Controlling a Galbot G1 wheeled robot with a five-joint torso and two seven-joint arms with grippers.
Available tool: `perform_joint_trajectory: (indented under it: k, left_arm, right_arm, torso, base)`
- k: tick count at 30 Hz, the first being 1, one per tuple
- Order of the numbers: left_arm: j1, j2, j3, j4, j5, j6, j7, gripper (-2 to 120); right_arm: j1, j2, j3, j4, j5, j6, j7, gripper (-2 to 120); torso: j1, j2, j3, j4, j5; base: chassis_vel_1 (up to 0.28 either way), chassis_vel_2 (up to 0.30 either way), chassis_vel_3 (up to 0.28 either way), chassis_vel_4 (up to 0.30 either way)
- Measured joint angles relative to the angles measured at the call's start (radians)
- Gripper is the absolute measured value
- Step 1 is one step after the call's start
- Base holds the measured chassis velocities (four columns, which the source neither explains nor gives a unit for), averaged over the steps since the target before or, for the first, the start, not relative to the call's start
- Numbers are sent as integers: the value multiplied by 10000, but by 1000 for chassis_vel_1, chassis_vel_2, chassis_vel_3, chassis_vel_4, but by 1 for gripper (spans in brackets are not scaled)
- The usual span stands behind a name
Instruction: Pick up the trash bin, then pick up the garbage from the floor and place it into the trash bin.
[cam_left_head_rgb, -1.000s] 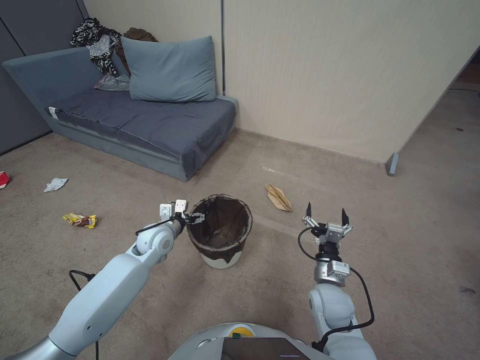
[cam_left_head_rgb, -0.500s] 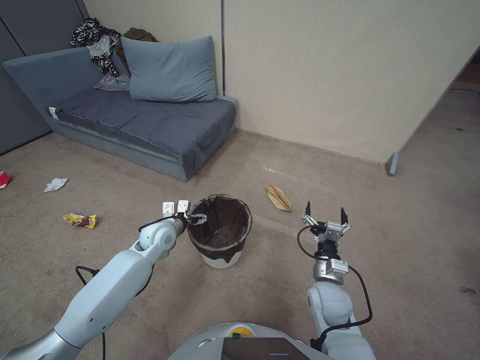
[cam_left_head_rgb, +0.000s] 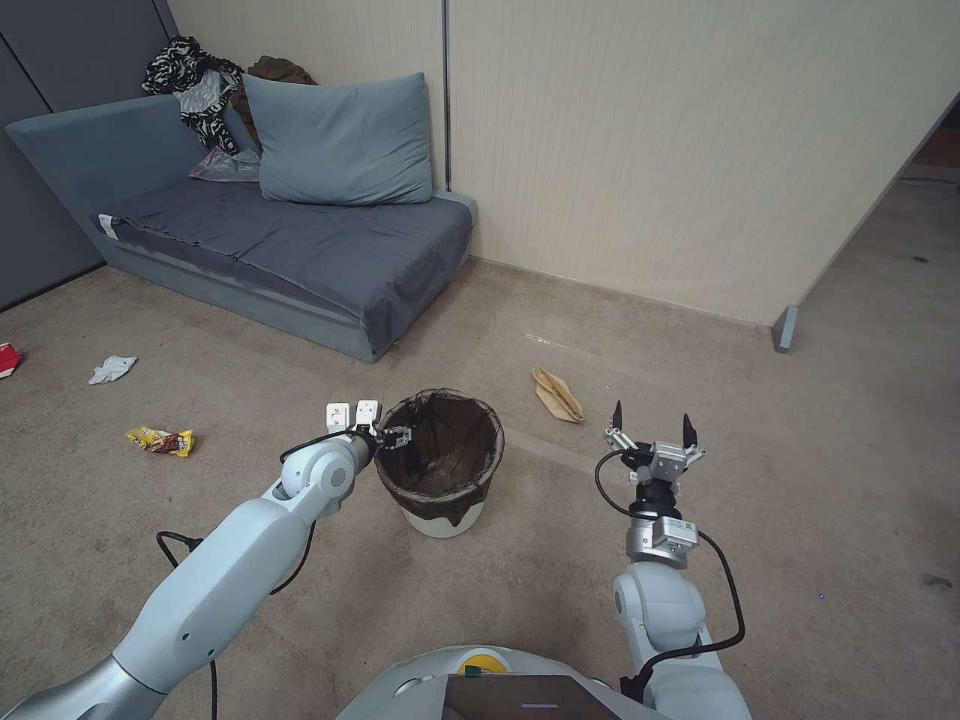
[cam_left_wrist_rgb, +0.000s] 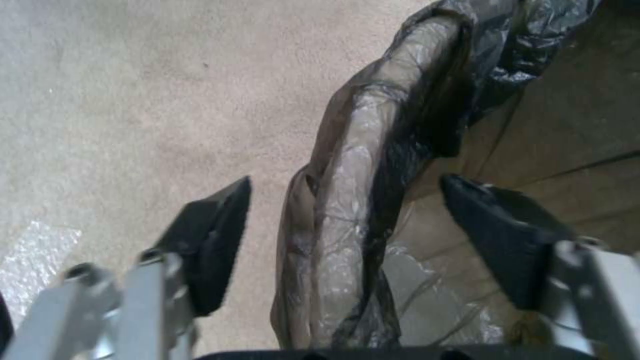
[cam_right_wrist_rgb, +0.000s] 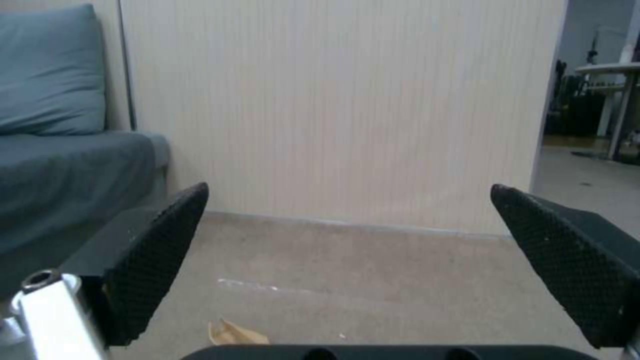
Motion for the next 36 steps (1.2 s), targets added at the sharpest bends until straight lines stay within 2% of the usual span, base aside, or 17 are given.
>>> perform_joint_trajectory:
  k: [2,3,6,8,10,11,18,29,32,36]
  left_arm:
    - [17,6,-36,-36,-289,58,-129,59]
    - [17,6,-36,-36,-289,58,-129,59]
    - [60,16,-104,-153,-883,238,-355,44]
    - [68,19,-123,-173,-1016,277,-426,40]
    - [92,20,-182,-239,-1446,379,-697,29]
    - [92,20,-182,-239,-1446,379,-697,29]
    - [153,29,-286,-356,-2208,532,-1358,2]
    - [181,23,-317,-353,-2213,562,-1499,0]
    - [197,-5,-316,-340,-2019,520,-1408,0]
    - [282,-18,-285,-368,-1365,299,-965,0]
  right_arm:
    - [-12,15,-6,31,-1,0,5,100]
    - [-12,15,-6,31,-1,0,5,100]
    - [-33,28,-13,104,2,-8,20,100]
    - [-36,28,-15,120,4,-10,25,100]
    - [-50,25,-18,164,9,-26,41,100]
    - [-50,25,-18,164,9,-26,41,100]
    - [-83,-4,-35,247,38,-52,64,100]
    - [-82,-58,-60,278,97,-79,88,100]
    - [-75,-63,-57,278,111,-79,98,100]
    - [-44,-70,-49,275,127,-78,130,100]
  torso:
    - [0,0,0,0,0]
    - [0,0,0,0,0]
    - [0,0,0,2,0]
    - [0,0,0,1,0]
    - [0,0,0,1,1]
    - [0,0,0,1,1]
    - [0,0,1,2,-1]
    - [0,0,1,0,-2]
    - [0,0,0,0,-1]
    - [0,0,1,1,-3]
  base:
    - [0,0,0,0]
    - [0,0,0,0]
    - [0,0,0,0]
    - [0,0,0,0]
    - [0,0,0,0]
    - [0,0,0,0]
    - [0,0,0,0]
    - [0,0,0,0]
    - [0,0,0,0]
    - [0,0,0,0]
